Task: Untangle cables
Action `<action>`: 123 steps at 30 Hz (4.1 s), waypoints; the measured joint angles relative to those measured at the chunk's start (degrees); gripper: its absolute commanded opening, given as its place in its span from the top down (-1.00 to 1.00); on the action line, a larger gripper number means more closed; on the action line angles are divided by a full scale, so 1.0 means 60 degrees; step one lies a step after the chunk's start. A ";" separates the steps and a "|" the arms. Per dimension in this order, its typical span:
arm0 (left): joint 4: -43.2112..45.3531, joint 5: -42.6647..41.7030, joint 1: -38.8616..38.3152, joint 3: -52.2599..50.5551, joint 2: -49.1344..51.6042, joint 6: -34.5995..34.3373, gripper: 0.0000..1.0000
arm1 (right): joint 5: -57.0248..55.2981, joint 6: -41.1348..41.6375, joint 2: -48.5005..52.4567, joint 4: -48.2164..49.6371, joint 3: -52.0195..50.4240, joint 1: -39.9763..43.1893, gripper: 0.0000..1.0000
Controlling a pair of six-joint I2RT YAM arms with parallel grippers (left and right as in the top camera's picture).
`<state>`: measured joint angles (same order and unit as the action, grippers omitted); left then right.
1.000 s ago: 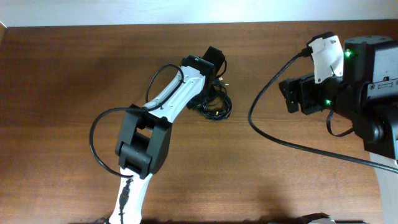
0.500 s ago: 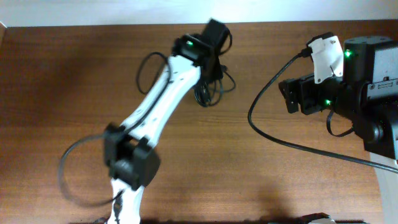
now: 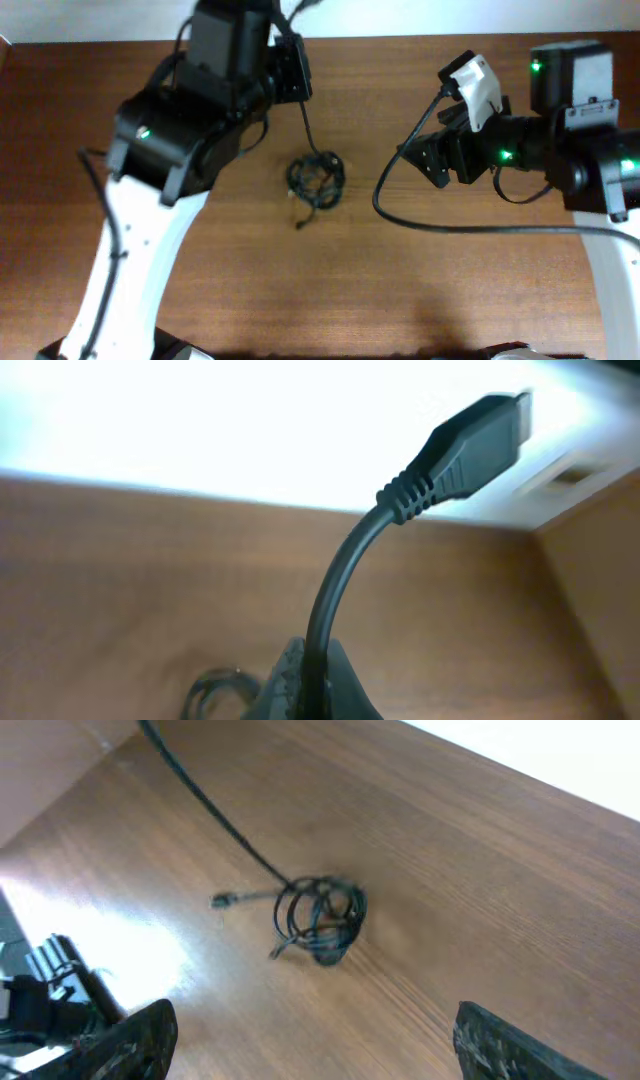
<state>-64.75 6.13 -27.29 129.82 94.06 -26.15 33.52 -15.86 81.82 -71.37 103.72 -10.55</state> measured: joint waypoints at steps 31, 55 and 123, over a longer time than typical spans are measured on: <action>0.0186 0.1814 0.0583 0.3286 -0.2641 0.1657 1.00 | -0.2197 -0.4437 0.3974 0.2922 0.0000 -0.6859 -0.28; -0.1566 -0.0994 0.0616 0.3275 0.1555 0.1698 1.00 | -0.3712 -0.0270 -0.1435 0.2605 0.0171 -0.2306 0.93; 0.0361 0.3326 0.1821 -0.8353 -0.6747 0.0430 -0.98 | -0.6353 0.6043 0.0459 0.7348 -0.7766 -0.5519 -0.95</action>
<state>-62.59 26.09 -16.36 79.70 53.58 -23.57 -4.60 20.40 84.58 -27.29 57.12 -43.66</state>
